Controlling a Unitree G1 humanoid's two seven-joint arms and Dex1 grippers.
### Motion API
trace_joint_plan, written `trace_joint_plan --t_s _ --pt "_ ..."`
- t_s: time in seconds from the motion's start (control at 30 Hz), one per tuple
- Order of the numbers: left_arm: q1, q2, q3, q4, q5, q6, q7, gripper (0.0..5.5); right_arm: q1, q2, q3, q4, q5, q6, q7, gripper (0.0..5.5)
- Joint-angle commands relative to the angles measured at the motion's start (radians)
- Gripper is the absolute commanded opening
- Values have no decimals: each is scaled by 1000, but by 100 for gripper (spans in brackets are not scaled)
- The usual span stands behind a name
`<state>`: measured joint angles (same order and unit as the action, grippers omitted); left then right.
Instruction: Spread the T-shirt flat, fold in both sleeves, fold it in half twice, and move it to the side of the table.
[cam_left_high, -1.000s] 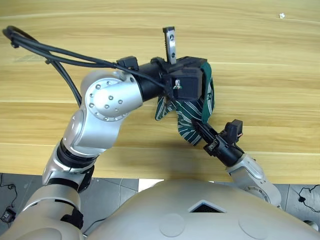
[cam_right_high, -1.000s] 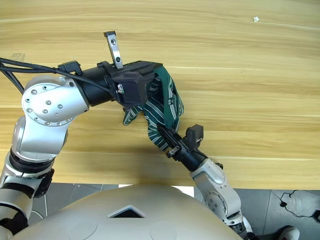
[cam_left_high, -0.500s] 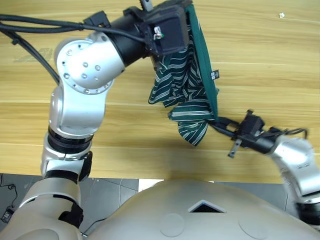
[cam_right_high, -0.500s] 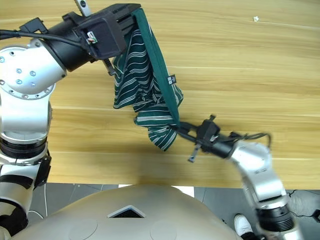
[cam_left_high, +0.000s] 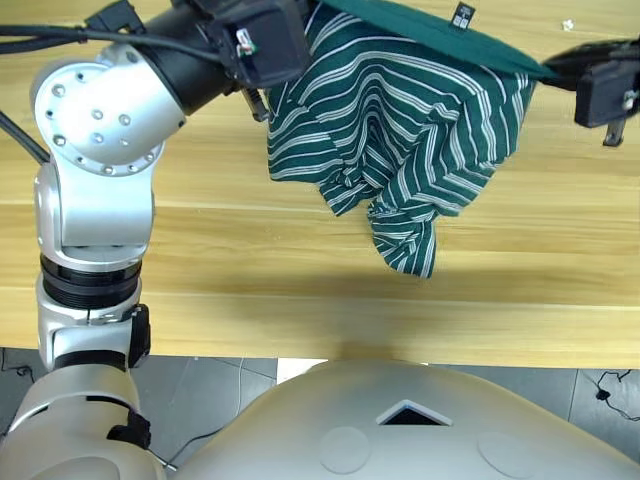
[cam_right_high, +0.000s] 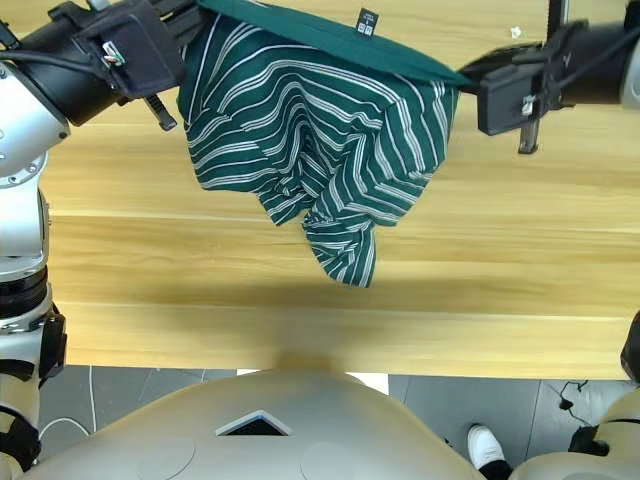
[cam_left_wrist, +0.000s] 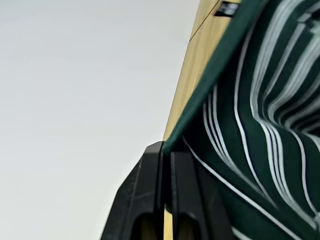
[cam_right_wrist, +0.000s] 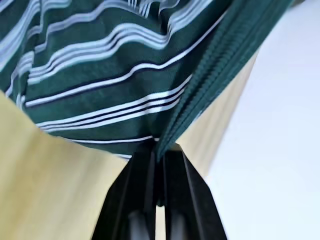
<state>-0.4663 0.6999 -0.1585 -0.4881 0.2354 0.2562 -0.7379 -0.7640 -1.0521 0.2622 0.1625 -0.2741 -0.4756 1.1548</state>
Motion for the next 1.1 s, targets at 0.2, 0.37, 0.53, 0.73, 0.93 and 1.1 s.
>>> trace_joint_plan --t_s 0.2,0.37,0.53,0.73,0.93,1.1 --pt "-67 283 72 121 35 -116 -173 0 -270 -21 31 225 -313 -167 -262 2" --pt "-284 326 92 225 31 -162 -178 0 -365 -31 -1 274 -367 -241 -457 2" --pt "-261 341 115 189 -17 -188 -204 0 -219 -49 -69 276 -17 -246 -318 2" --pt "-188 410 170 82 -185 -269 -340 0 72 -156 -159 -90 710 107 137 2" --pt "24 449 219 -186 -623 -69 -523 0 230 -157 -239 -349 1084 438 305 2" --pt "-22 453 182 -165 -747 31 -562 0 176 -86 -203 -341 1093 604 361 2"
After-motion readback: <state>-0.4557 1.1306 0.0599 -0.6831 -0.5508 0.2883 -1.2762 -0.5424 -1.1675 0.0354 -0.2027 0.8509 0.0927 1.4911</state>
